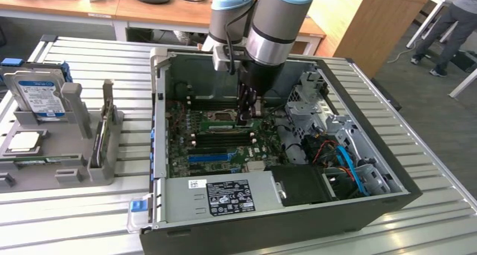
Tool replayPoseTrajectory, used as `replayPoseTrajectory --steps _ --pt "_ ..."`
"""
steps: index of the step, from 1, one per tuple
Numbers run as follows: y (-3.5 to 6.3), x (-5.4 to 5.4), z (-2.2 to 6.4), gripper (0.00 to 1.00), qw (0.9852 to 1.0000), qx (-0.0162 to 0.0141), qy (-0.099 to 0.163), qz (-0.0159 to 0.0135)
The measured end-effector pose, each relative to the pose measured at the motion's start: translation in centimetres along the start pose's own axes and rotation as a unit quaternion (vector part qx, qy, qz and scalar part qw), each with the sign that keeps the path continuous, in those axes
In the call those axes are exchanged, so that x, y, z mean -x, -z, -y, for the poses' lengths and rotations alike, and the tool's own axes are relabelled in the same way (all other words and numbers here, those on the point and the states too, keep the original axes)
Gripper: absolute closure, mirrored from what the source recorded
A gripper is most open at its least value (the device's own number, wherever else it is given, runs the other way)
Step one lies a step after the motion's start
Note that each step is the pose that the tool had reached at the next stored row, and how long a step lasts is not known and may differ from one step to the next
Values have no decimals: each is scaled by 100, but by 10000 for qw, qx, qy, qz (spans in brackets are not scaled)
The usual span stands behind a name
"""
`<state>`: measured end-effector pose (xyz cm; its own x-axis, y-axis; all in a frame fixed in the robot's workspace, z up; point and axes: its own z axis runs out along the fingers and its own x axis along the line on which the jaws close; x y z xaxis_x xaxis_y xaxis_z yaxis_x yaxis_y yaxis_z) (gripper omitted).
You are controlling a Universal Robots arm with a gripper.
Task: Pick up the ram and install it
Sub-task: 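Insert the ram into the slot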
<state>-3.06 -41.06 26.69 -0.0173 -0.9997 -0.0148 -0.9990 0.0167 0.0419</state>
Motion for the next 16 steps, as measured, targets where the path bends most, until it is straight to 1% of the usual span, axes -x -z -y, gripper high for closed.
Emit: replayPoseTrajectory --steps 9,16 --pt "-48 -1 2 89 10000 0 0 0" --pt "-51 -1 -1 89 10000 0 -1 0"
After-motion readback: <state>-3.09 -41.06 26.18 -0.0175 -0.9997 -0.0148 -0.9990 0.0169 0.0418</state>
